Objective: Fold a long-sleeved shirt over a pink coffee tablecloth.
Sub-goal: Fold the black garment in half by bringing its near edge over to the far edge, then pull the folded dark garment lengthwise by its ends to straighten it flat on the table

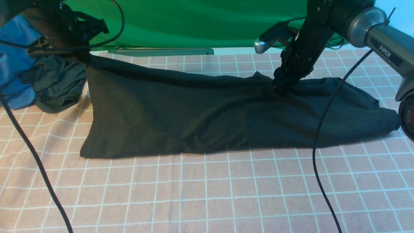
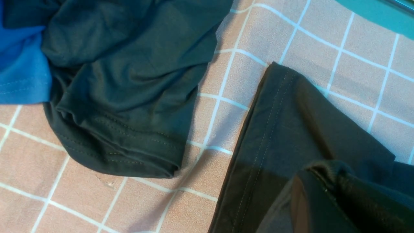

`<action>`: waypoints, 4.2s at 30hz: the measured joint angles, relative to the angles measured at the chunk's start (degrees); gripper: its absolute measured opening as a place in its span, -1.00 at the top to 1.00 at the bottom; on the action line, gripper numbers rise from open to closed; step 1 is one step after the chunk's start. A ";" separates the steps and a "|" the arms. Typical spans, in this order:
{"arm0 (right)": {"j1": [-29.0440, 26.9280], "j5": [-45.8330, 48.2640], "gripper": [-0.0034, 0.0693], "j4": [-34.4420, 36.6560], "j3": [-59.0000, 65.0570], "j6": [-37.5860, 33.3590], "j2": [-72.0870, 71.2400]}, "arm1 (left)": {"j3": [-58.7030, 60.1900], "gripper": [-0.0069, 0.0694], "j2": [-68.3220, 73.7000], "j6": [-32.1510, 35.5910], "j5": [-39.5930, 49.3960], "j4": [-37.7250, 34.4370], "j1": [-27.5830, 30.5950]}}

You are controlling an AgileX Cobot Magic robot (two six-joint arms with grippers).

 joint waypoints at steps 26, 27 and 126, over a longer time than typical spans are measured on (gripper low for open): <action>-1.71 -9.70 0.71 0.94 -4.49 0.31 1.06 | -0.02 0.74 3.55 -1.85 -6.60 3.29 0.67; -1.71 -9.70 0.70 0.94 -4.49 0.47 1.21 | -0.02 0.74 3.56 -1.85 -6.67 3.41 0.67; -21.93 -2.19 -0.58 -2.48 31.50 21.85 -21.95 | 33.08 0.71 -13.65 0.66 -5.18 2.33 -3.19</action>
